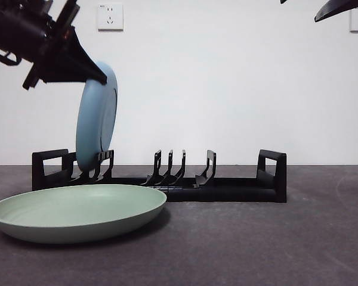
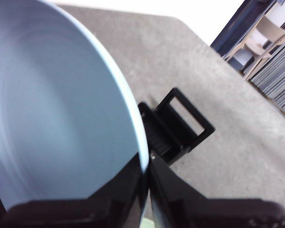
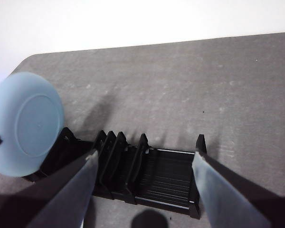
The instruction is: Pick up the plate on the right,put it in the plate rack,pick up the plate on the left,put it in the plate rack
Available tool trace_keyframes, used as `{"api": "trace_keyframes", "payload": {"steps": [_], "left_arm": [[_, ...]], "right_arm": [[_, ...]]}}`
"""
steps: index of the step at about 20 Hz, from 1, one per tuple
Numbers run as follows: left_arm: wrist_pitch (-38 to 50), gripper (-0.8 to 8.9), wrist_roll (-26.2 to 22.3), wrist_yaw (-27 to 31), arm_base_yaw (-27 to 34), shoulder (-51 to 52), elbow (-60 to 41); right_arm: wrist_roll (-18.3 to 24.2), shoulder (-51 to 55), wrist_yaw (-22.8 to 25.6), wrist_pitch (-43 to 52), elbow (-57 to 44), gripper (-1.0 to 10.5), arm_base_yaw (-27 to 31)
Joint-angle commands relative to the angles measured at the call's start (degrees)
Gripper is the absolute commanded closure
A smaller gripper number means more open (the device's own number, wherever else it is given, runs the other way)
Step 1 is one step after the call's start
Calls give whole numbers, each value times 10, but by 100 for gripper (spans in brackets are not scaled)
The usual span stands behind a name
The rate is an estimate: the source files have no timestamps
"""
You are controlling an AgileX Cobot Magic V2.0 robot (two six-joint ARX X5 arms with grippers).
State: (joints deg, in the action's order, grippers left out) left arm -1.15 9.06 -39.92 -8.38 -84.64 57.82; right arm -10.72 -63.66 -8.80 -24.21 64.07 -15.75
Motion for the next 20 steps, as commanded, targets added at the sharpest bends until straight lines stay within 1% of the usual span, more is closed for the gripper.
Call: {"api": "trace_keyframes", "payload": {"steps": [1, 4, 7, 11, 12, 13, 15, 16, 17, 20], "left_arm": [[2, 823, -7, -5, 1, -12, 1], [-12, 822, -15, -1, 1, -17, 1], [-31, 814, -25, 24, 1, -17, 1], [-60, 802, -33, 19, 1, -17, 1], [-66, 772, -33, 19, 1, -17, 1], [-74, 703, -32, 19, 1, -17, 1], [-84, 604, -32, 19, 1, -16, 1], [-92, 569, -32, 17, 1, -13, 1], [-96, 557, -32, 12, 1, -9, 1], [-110, 557, -33, 5, 1, 9, 6]], "right_arm": [[-3, -1, 2, 2, -1, 610, -1], [-3, -1, 2, 1, -1, 609, -1], [-3, -1, 2, 1, -1, 609, -1], [-4, -1, -2, 1, -1, 609, -1], [-4, -1, -3, 1, -1, 609, -1], [-4, -1, -3, -1, -1, 609, -1], [-4, -5, -5, -3, -1, 609, -3], [-4, -7, -18, -7, -1, 609, -5], [-4, -10, -33, -9, -1, 610, -8], [-8, -29, -97, -14, -1, 610, -18]]}}
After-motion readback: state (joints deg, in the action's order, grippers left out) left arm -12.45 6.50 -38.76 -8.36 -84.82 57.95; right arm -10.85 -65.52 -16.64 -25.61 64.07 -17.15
